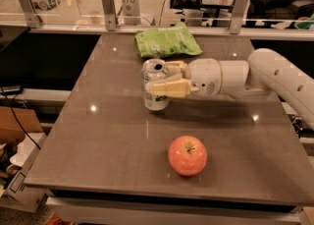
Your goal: Place 7up can upright
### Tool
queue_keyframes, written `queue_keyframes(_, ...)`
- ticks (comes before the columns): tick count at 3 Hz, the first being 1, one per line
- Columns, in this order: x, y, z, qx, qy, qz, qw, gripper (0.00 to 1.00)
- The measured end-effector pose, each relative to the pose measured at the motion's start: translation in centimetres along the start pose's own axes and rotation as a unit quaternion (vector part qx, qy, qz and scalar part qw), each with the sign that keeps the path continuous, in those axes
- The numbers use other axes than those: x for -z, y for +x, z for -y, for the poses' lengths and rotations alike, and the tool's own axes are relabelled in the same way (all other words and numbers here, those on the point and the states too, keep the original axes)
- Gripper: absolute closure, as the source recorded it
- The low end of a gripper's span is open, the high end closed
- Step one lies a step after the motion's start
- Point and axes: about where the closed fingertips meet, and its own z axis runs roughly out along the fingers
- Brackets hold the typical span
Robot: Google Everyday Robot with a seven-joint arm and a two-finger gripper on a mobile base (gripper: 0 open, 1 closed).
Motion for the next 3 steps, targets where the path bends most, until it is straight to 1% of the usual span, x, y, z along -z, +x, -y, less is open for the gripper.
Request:
queue_keyframes(1, 0.28, 0.48, 0.15, 0.002, 0.002, 0.0, 1.0, 0.13)
queue_keyframes(2, 0.02, 0.38, 0.06, 0.002, -0.001, 0.0, 1.0, 0.0)
queue_keyframes(3, 0.01, 0.38, 0.06, 0.002, -0.001, 0.0, 1.0, 0.0)
